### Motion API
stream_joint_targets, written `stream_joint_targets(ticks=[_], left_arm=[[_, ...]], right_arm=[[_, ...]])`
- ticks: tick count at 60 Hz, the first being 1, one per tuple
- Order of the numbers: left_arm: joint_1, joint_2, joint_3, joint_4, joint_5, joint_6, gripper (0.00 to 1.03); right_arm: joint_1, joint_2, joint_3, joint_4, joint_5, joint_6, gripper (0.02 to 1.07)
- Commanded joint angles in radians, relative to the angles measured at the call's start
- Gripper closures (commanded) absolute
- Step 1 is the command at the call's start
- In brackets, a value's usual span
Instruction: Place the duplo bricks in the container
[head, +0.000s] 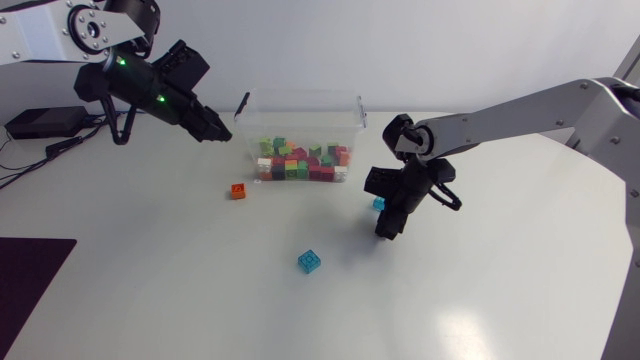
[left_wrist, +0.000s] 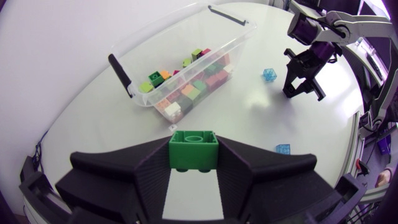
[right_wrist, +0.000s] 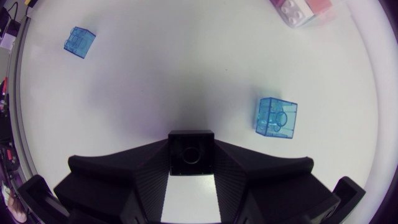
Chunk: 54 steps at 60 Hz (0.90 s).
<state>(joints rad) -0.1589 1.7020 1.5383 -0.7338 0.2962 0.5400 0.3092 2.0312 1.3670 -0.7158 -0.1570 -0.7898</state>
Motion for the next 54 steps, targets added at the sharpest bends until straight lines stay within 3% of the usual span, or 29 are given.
stream_joint_targets(ticks=[1, 9, 54], left_arm=[[-0.013, 0.050, 0.060, 0.024, 0.020, -0.045, 0.73], [-0.031, 0.091, 0.102, 0.099, 0.026, -0.081, 0.72], [-0.065, 0.430, 0.536, 0.152, 0.050, -0.209, 0.72]], right_arm=[[-0.005, -0.066, -0.006, -0.028, -0.004, -0.008, 0.88], [0.010, -0.117, 0.012, -0.054, -0.012, 0.018, 0.88], [0.037, -0.164, 0.234, -0.122, -0.124, 0.123, 0.88]])
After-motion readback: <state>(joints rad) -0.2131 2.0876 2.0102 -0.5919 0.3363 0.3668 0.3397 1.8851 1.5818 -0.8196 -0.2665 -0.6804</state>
